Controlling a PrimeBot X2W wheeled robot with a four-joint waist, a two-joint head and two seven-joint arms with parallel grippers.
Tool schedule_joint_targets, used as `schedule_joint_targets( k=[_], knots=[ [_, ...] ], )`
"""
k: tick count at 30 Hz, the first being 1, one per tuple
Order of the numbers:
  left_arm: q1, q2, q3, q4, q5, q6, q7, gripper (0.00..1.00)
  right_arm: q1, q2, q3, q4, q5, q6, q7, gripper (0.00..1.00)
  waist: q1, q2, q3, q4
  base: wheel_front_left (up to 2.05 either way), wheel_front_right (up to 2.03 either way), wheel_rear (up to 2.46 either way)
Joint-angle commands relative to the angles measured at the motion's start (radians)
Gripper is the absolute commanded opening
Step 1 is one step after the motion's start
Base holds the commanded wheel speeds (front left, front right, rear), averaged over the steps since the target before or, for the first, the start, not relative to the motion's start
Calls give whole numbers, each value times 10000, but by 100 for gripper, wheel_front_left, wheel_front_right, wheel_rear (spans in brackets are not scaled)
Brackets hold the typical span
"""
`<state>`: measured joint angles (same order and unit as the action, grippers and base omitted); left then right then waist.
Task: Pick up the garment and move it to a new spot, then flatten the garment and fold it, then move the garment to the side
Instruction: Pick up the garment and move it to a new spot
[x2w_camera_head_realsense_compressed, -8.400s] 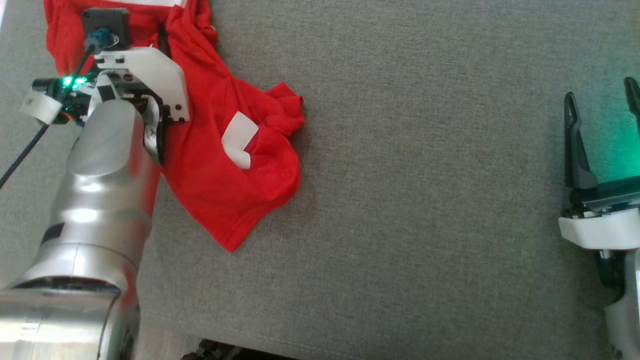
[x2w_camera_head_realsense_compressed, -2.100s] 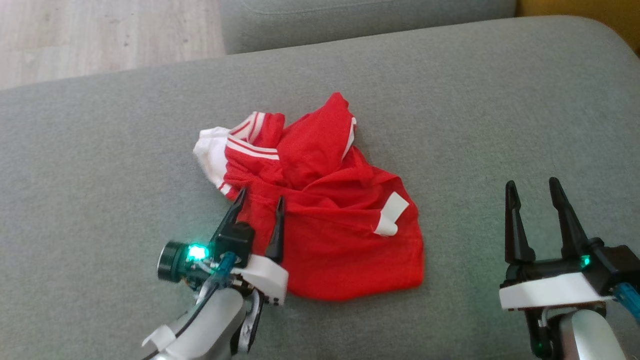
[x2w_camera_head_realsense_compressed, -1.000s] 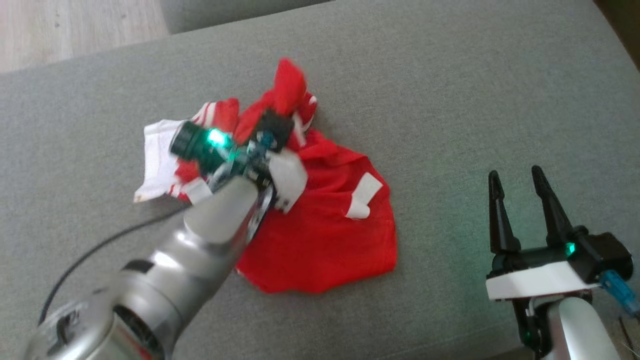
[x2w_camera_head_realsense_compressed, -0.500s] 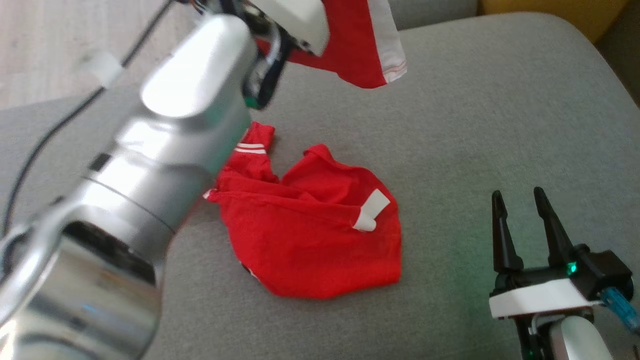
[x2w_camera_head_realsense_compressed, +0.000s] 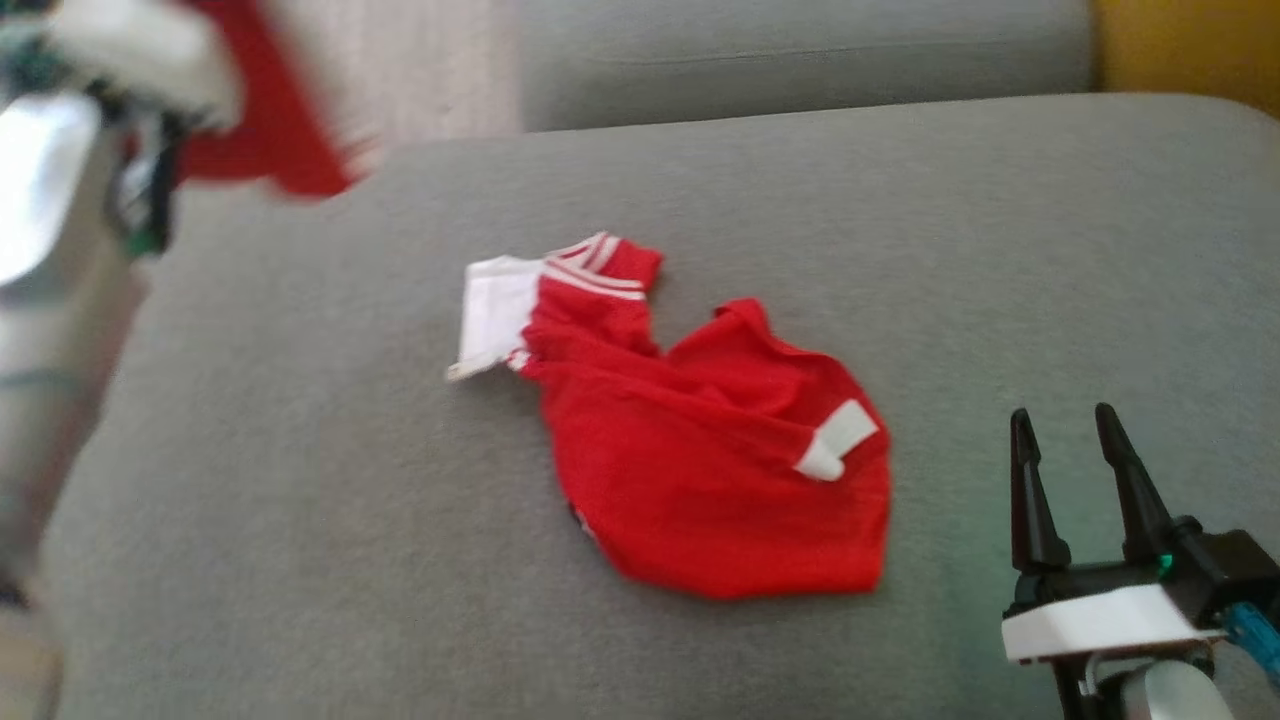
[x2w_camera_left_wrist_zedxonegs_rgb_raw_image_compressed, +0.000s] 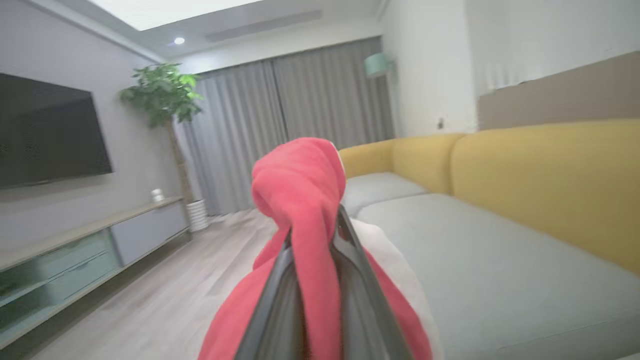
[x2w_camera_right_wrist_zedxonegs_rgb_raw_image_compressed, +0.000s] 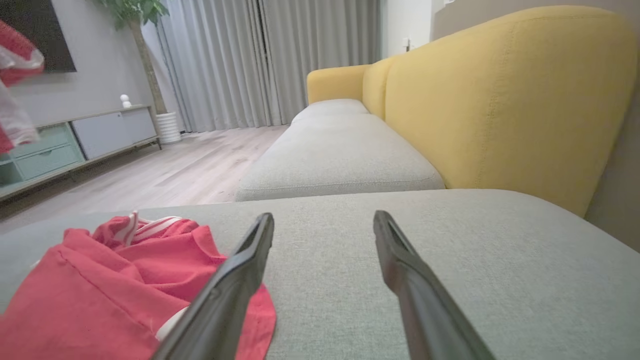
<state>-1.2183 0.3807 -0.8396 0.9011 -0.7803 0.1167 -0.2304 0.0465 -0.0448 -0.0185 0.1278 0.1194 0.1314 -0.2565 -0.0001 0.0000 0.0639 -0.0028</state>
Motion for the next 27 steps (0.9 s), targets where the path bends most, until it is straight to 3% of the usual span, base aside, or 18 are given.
schedule_joint_targets(
  k=[1,4,9,19,20,21,27],
  knots=[
    [-38,898,516,-90,56,260,-158,0,-195,-54,170,-421,-175,-7,-53,100,1,0,287,666,0,0,0],
    [525,1523,768,32,83,624,-254,0,-335,-54,208,-518,-397,-7,-53,100,1,0,671,1114,0,0,0],
    [1724,1819,1270,136,23,1116,-306,0,-690,-54,229,-670,-803,-7,-53,100,1,0,1447,1672,0,0,0],
    [3736,1493,2763,496,-338,740,-312,0,-1177,-122,414,-686,-1083,-7,-53,100,1,0,2176,1682,0,0,0],
    [3829,1465,2860,517,-287,675,-312,40,-1186,-122,420,-659,-1078,-7,-53,100,1,0,2138,1628,0,0,0],
    [3891,1478,2970,462,-178,635,-312,100,-1191,-119,431,-632,-1071,-7,-53,100,1,0,2070,1555,0,0,0],
    [4594,1625,3785,-813,791,592,-313,100,-1119,-90,455,-582,-1001,-7,-53,100,1,0,1281,1038,0,0,0]
  ],
)
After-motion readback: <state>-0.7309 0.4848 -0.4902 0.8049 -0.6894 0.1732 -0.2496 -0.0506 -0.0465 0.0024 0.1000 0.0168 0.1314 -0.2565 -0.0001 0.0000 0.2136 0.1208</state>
